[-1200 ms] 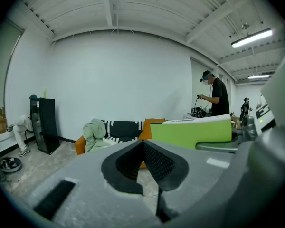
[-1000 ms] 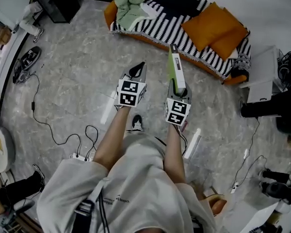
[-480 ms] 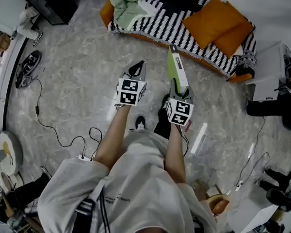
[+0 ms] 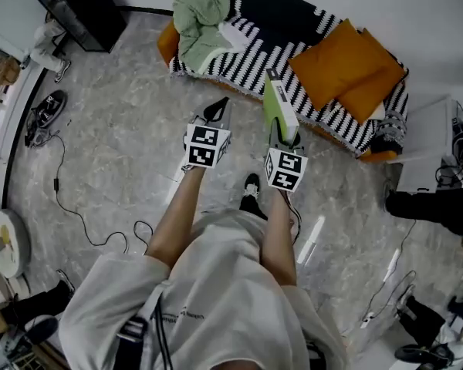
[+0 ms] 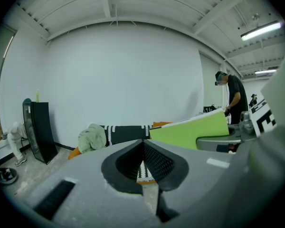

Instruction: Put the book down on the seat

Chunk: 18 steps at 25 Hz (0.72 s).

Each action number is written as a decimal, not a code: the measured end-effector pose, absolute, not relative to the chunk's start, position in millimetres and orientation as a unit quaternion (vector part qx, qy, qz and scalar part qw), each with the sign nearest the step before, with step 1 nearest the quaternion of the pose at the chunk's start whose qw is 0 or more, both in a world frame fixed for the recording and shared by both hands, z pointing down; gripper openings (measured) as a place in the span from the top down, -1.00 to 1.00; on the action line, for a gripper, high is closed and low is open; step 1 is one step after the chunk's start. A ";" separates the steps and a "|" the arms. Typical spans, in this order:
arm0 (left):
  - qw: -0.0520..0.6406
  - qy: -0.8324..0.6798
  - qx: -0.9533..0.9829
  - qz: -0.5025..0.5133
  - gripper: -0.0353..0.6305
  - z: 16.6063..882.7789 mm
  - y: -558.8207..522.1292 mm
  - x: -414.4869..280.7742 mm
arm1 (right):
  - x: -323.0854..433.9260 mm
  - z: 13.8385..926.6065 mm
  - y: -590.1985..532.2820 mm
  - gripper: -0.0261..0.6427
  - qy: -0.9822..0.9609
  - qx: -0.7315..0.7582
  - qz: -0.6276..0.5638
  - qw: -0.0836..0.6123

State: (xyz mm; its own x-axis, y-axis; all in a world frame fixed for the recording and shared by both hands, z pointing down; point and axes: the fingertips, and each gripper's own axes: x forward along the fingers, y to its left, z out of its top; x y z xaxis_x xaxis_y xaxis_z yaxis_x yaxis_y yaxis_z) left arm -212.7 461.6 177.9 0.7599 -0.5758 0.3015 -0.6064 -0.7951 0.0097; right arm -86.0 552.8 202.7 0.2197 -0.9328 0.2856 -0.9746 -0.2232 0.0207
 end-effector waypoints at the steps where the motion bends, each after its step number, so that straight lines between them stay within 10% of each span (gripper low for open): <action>1: 0.052 -0.317 0.936 0.143 0.87 176.7 455.0 -204.2 | -78.0 199.3 543.2 0.51 -0.618 0.773 0.101 0.100; 18: 0.036 -0.354 0.916 0.186 0.87 186.2 390.7 -117.8 | -7.3 206.0 449.6 0.52 -0.684 0.718 0.078 0.102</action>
